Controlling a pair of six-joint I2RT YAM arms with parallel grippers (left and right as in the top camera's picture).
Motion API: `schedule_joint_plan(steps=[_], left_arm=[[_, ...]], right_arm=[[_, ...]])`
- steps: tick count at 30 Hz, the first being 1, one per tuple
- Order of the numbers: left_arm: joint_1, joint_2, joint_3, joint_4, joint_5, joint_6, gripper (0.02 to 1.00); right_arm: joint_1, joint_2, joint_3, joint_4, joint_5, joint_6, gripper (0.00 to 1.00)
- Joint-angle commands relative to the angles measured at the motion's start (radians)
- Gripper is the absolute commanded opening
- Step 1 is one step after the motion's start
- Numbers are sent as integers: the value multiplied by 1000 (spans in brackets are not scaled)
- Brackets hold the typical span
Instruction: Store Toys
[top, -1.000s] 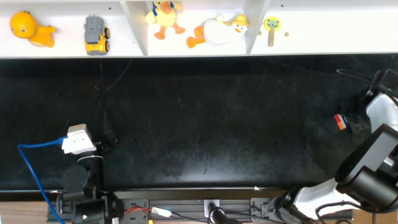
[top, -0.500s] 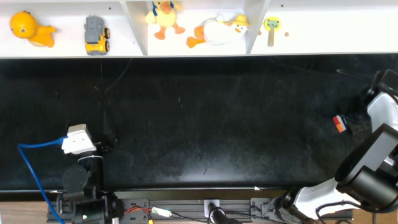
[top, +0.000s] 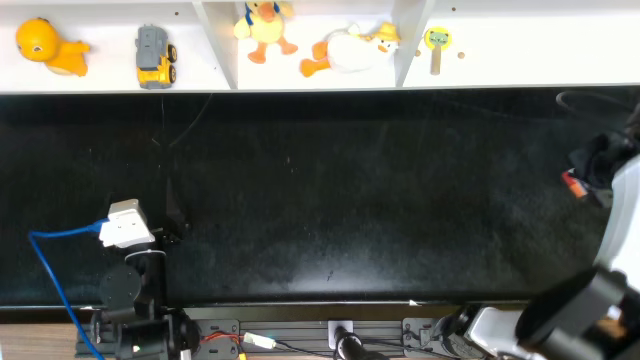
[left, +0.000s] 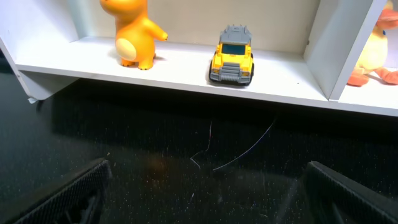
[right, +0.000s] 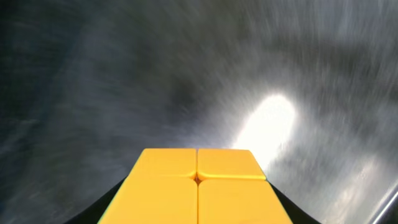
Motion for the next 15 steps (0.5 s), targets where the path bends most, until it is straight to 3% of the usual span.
schedule_joint_plan(steps=[1,6,10,15], left_arm=[[-6,-10,-3,-1,-8,22,998],[-6,-10,-3,-1,-8,22,998],[-6,-10,-3,-1,-8,22,998],[-6,-10,-3,-1,-8,22,998]], right_arm=[[6,-53,31,92,-112,-253,49],[6,-43,31,260,-154,-304,45],[5,-42,31,380,-404,-557,47],[3,-32,31,454,-426,-576,49]])
